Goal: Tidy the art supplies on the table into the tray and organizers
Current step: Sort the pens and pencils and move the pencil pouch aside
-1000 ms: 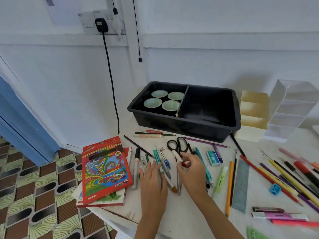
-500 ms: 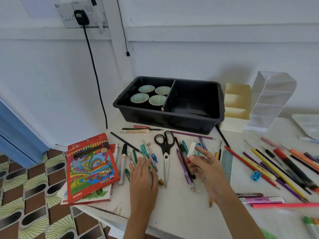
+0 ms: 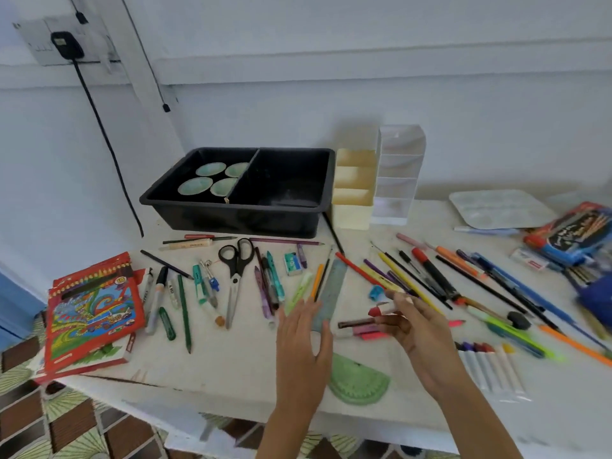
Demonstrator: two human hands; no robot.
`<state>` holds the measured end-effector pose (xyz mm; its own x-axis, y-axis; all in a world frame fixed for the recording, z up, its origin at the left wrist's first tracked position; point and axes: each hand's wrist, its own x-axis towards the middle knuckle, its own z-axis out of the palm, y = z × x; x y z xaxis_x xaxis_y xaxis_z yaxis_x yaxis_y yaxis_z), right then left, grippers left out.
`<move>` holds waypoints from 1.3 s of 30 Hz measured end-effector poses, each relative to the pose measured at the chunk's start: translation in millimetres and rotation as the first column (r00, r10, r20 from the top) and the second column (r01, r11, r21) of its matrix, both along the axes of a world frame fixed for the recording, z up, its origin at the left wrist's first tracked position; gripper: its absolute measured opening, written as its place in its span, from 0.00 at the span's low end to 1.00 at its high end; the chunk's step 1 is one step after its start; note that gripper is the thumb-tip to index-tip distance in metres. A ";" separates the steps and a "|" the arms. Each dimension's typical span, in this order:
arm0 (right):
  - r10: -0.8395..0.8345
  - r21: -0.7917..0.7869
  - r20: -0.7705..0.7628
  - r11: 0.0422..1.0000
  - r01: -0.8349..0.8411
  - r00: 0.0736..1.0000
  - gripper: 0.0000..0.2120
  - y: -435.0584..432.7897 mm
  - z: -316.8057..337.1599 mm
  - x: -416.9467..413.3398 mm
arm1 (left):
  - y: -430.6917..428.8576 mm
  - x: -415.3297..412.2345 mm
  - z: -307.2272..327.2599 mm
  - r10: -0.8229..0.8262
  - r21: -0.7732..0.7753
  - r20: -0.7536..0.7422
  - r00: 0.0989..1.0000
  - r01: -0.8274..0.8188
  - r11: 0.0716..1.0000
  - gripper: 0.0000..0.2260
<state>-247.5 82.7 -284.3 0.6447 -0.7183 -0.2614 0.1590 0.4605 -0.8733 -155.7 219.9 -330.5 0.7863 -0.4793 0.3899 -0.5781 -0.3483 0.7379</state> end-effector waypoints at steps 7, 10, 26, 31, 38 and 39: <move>-0.116 -0.243 -0.082 0.966 0.093 0.990 0.08 -44.0 -10.9 -96.0 | -48.3 -74.8 -11.7 -0.292 0.097 -0.031 0.956 0.294 0.951 0.26; -0.178 -0.313 -0.104 0.940 0.137 0.979 0.07 -53.0 -13.0 -119.3 | -55.4 -81.1 -17.5 -0.350 0.169 -0.005 0.937 0.346 0.923 0.33; -0.108 -0.923 -0.184 0.361 -0.134 0.977 0.12 -13.1 -63.8 -113.1 | -49.5 -76.2 -17.3 -0.355 0.154 -0.212 0.910 0.390 0.908 0.19; -0.220 -0.971 -0.233 0.112 -0.212 0.947 0.10 -8.4 -81.0 -108.8 | -51.6 -74.5 -24.0 -0.347 0.145 -0.224 0.910 0.384 0.912 0.19; -0.340 -0.978 -0.191 0.141 -0.151 0.921 0.17 10.3 -89.0 -99.3 | -50.5 -74.8 -23.0 -0.366 0.129 -0.228 0.902 0.401 0.907 0.20; -0.351 -0.980 -0.184 0.140 -0.143 0.918 0.17 11.3 -88.8 -98.4 | -50.2 -74.9 -22.6 -0.372 0.125 -0.227 0.900 0.406 0.905 0.20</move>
<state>-345.9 94.1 -373.1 0.5982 -0.5687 0.5646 -0.2424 -0.8000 -0.5489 -230.6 169.6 -353.2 0.5751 -0.8063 0.1381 -0.5441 -0.2510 0.8006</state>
